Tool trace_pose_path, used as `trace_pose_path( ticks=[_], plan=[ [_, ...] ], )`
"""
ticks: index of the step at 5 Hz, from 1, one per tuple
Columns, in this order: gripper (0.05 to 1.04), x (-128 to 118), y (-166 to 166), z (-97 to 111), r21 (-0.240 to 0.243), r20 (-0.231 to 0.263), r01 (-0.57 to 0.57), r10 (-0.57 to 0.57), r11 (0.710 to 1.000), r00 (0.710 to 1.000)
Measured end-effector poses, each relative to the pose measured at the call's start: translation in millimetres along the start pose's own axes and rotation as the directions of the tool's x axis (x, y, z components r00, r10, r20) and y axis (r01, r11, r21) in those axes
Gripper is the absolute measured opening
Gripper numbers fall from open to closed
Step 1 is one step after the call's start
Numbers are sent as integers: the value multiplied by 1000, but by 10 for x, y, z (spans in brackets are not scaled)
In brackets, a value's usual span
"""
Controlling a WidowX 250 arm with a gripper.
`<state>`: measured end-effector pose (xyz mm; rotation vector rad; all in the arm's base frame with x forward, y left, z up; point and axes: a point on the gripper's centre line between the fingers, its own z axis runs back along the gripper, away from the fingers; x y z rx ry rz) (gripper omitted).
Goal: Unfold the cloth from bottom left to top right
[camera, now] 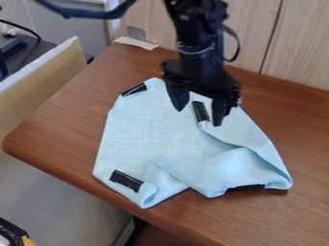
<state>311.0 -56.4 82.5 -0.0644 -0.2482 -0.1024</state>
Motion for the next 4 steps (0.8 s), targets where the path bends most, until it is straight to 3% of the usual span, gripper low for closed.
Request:
trace_pose_path(
  ticks=[2,4],
  plan=[
    [1001,217,30,-207,35,-36,-242,243,970,969],
    [1001,251,255,-533,46,-30,-386,388,921,921]
  ],
)
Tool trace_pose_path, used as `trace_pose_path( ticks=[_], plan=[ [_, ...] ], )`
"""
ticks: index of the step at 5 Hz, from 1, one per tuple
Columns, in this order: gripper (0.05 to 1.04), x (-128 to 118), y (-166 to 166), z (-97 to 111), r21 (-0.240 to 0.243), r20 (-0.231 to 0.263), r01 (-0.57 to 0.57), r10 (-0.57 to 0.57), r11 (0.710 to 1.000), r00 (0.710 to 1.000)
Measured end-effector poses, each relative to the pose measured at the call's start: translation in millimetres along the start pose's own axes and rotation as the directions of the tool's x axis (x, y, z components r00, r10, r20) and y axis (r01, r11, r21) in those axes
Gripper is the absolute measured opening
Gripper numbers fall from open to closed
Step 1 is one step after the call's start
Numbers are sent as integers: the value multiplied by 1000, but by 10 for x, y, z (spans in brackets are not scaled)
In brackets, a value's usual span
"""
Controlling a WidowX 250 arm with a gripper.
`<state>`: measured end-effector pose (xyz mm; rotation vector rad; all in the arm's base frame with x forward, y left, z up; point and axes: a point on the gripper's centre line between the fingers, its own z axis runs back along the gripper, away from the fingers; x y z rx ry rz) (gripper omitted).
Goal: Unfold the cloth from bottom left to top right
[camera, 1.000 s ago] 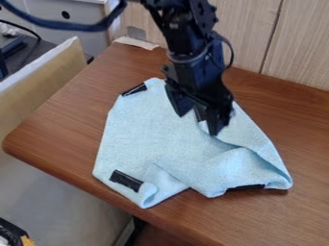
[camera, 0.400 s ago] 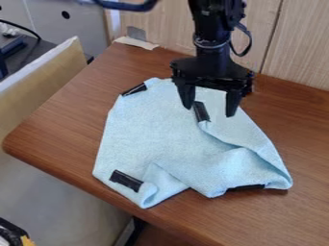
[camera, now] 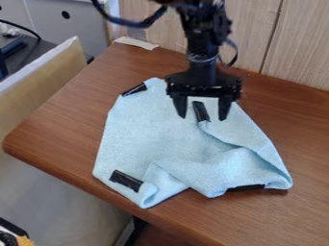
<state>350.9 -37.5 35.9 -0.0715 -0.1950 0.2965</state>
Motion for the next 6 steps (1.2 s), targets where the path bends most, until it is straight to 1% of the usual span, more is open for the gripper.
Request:
trace_pose_path(
  ticks=[1,2,3,4,5,6],
  plan=[
    [1001,-19,46,-141,9,-26,-4,4,1000,1000],
    [1001,30,29,-219,9,-26,-4,4,1000,1000],
    [964,49,21,-360,16,-49,12,-11,1000,999],
    [731,107,5,-348,15,-37,29,-28,999,999],
    [426,110,9,-371,25,-46,37,-36,999,998],
    [193,107,8,-379,25,-50,36,-35,999,998]
  ],
)
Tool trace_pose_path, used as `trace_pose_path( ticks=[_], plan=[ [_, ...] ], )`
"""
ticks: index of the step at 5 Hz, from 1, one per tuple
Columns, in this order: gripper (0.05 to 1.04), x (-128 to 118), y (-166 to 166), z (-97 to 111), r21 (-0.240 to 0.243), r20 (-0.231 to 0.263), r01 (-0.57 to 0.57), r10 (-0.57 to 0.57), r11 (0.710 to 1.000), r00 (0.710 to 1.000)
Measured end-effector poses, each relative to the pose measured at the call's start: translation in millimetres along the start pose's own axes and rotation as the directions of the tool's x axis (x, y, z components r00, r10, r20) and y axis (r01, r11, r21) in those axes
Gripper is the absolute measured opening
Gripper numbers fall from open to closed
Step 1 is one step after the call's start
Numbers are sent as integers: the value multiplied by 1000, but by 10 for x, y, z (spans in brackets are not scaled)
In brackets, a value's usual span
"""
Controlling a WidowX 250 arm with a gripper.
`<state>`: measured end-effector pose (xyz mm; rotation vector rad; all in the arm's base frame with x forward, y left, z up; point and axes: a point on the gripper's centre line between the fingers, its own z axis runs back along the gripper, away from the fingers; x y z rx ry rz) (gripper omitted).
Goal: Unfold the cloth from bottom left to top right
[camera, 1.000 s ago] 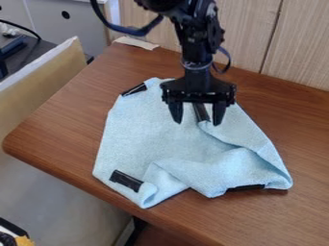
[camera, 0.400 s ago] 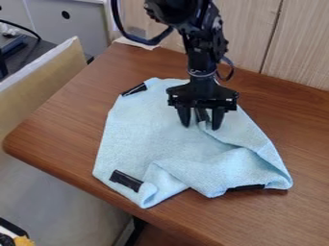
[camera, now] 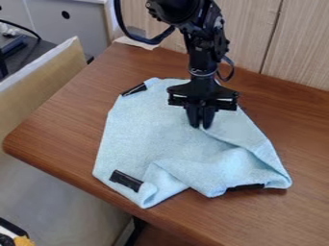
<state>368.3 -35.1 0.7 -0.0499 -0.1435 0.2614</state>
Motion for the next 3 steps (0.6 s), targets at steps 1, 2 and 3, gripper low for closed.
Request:
trace_pose_path(
  ticks=[1,2,3],
  plan=[
    [87,-7,3,11,5,-3,0,0,1000,1000],
    [63,-25,10,14,8,-13,18,-18,1000,1000],
    [62,-4,-2,227,-7,30,2,-2,1000,1000]
  ],
)
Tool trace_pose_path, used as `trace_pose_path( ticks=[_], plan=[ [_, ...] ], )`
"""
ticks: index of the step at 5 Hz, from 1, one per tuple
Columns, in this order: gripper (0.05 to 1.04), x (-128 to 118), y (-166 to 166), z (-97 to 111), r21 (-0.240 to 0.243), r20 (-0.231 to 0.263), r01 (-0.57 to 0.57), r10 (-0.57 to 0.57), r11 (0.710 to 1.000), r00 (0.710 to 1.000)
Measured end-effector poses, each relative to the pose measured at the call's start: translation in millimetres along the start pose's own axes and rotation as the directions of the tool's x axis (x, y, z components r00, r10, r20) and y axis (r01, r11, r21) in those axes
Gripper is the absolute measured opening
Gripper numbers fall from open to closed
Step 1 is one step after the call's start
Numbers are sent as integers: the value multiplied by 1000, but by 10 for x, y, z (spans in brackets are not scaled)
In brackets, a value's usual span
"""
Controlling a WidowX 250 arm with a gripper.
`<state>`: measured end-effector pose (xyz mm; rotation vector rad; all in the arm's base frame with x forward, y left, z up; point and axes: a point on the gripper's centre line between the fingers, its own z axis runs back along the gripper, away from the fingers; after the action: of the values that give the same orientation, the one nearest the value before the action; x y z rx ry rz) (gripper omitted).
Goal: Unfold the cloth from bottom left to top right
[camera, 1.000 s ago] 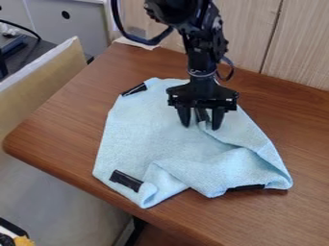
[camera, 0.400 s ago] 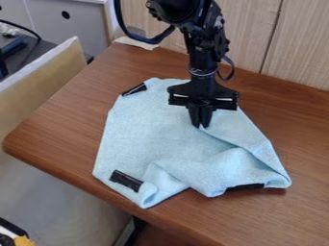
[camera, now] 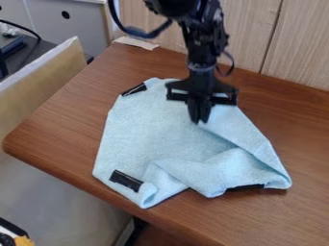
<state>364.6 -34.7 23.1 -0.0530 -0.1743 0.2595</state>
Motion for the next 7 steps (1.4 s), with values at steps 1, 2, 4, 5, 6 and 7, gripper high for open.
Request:
trace_pose_path(
  ticks=[1,2,4,5,6,7],
  plan=[
    [62,32,-229,167,-42,31,11,-10,999,999],
    [62,104,-581,330,-70,74,60,-55,996,996],
    [62,216,-1313,243,-178,132,162,-140,971,981],
    [62,304,-1435,202,-175,167,167,-138,970,976],
    [80,259,-1457,-78,-161,121,174,-156,971,980],
    [226,237,-1479,-175,-135,90,196,-185,971,979]
  ],
)
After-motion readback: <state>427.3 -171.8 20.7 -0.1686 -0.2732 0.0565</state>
